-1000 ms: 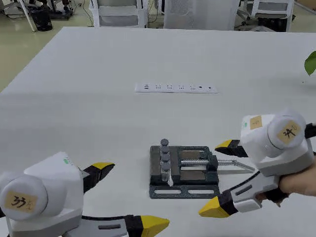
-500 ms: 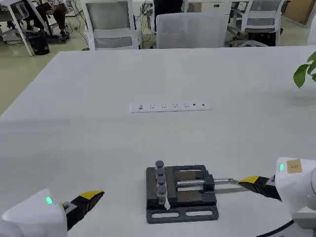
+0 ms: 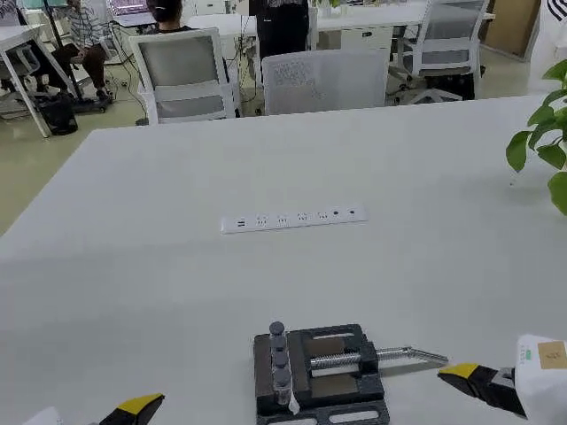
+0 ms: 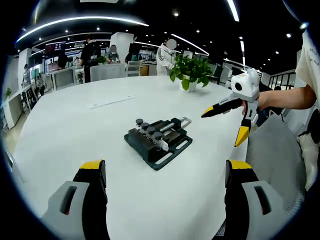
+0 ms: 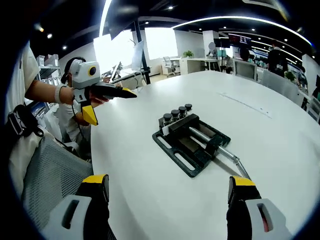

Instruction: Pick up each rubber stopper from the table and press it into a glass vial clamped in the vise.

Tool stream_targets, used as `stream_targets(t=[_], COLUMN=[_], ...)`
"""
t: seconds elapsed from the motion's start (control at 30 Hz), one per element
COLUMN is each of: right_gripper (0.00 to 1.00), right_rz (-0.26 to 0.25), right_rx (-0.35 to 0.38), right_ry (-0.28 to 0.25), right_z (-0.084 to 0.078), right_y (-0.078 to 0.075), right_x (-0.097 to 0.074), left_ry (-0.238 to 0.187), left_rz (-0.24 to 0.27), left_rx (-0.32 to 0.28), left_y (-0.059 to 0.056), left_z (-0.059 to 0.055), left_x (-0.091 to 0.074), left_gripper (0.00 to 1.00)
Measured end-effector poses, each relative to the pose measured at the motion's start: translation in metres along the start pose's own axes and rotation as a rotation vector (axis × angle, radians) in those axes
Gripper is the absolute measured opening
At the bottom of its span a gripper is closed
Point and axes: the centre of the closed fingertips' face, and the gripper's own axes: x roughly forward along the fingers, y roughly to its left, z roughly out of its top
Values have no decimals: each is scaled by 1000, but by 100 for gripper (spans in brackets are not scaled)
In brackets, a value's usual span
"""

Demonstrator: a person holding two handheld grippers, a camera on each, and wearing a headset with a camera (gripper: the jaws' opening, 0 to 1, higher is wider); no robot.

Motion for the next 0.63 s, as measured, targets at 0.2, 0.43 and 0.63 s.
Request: stream_targets(t=[0.2, 0.43, 0.63], right_gripper=[99, 99, 99], right_rz=[-16, -39, -59], right_rx=[25, 33, 33], right_ry=[-29, -43, -60], right_z=[1, 3, 2], right_y=[-2, -10, -13], right_x=[-3, -10, -10], left_ry=[1, 9, 10], left_rz=[8, 11, 20], left_rx=[-24, -28, -33], left_y=[2, 3, 3], left_z=[-1, -3, -3], left_x=[3, 3, 1], left_gripper=[99, 99, 99])
